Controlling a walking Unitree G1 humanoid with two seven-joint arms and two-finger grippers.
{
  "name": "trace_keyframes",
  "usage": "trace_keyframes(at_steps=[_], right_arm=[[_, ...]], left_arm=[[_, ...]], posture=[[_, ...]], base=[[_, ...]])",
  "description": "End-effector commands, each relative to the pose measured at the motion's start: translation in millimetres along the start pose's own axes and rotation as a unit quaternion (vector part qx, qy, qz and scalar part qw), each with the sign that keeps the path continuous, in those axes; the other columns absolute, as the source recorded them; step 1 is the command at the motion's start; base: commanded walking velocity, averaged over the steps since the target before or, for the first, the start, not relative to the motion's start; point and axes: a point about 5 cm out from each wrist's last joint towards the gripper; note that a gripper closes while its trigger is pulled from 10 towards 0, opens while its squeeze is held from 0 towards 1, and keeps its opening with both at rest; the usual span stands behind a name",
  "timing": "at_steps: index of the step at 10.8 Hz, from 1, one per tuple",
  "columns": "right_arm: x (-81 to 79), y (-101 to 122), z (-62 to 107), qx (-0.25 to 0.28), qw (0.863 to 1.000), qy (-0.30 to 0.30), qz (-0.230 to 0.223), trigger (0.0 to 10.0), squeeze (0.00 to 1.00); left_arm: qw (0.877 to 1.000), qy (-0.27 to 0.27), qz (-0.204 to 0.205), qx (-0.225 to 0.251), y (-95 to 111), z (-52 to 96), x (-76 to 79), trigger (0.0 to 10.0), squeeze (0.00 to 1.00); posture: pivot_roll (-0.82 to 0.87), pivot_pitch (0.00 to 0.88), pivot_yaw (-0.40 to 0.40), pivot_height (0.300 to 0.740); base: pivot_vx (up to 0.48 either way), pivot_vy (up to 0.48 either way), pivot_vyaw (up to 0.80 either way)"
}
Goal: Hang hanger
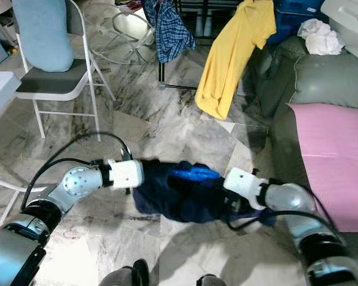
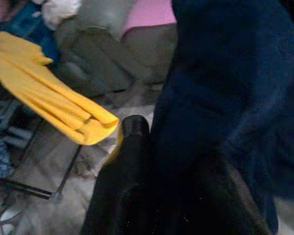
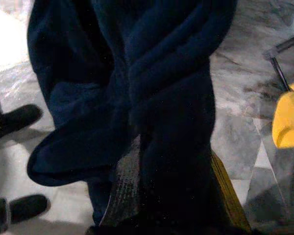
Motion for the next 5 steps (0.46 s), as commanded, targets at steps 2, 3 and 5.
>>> trace_keyframes(at_steps=[2,3,5], right_arm=[[0.0,-12.1,-0.5,-0.028,0.996,-0.044,-0.069,0.0,0.0],[-1.0,-14.1,-2.8,-0.03,0.992,-0.059,-0.111,0.0,0.0],[-3.6,-18.6,-5.4,-0.038,0.98,-0.107,-0.165,0.0,0.0]], left_arm=[[0.999,0.039,0.028,0.014,-2.4,2.7,4.2,10.0,1.0],[0.995,0.077,0.06,0.018,-3.8,2.5,1.1,10.0,1.0],[0.987,0.129,0.097,0.017,-8.1,7.1,-4.6,10.0,1.0]], posture=[[-0.2,0.159,0.069,0.74],[-0.2,0.158,0.071,0.74],[-0.2,0.16,0.076,0.74]], base=[[0.0,0.0,0.0],[0.0,0.0,0.0],[0.0,0.0,0.0]])
Point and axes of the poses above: a point about 5 cm out from each wrist's last joint towards the gripper, its own z axis pointing back from the gripper into the wrist, its own y axis along the axis of the wrist's last joint, x = y × z, and after that the axes turned 4 degrees about z, right-handed
